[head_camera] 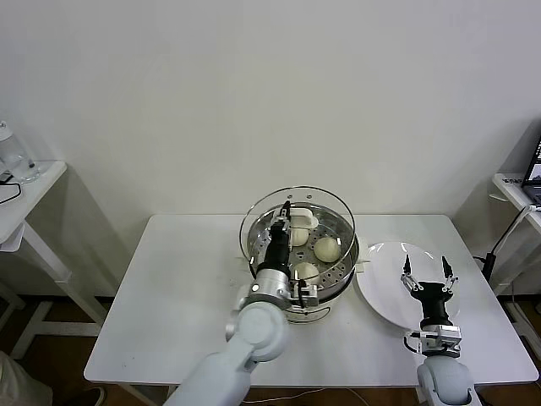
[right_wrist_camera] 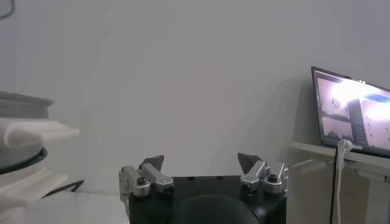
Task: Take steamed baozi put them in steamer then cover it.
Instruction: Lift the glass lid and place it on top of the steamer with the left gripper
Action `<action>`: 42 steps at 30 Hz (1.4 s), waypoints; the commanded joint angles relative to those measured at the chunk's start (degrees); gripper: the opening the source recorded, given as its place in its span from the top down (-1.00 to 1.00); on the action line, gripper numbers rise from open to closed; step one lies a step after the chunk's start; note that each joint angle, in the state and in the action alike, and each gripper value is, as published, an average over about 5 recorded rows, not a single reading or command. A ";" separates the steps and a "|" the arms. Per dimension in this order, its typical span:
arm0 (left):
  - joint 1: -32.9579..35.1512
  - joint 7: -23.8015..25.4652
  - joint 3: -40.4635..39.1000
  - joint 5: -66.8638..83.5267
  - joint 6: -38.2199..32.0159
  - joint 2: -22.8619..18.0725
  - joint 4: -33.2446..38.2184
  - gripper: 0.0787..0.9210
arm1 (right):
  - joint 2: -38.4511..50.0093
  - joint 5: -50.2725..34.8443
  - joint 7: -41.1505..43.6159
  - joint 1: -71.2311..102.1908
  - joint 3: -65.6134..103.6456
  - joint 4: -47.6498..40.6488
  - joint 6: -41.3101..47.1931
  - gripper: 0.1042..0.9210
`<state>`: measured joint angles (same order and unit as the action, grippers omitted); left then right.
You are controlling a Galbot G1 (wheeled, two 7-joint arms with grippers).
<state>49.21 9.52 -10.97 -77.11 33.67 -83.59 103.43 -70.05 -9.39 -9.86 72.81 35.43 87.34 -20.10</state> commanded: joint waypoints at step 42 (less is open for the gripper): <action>-0.42 6.36 -0.57 -13.43 1.60 -7.55 -10.37 0.72 | -0.26 0.57 0.03 -1.48 -0.13 -1.15 0.41 -0.76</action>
<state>48.53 15.78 -11.92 -89.71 35.36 -90.62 93.62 -70.35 -8.79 -9.81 71.41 35.28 86.18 -19.67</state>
